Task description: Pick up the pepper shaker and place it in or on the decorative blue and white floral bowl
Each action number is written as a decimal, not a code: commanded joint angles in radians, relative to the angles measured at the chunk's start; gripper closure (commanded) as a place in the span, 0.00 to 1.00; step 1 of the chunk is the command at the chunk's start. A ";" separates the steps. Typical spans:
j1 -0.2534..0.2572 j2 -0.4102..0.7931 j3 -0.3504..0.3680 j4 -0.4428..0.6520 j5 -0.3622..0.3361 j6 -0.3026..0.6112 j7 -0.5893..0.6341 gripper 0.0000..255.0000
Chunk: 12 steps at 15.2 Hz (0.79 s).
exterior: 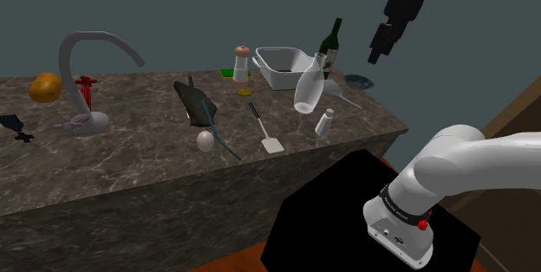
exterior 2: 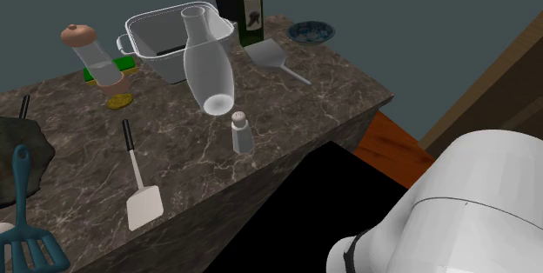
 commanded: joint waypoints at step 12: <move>0.039 0.057 -0.018 -0.334 -0.028 0.419 -0.057 0.00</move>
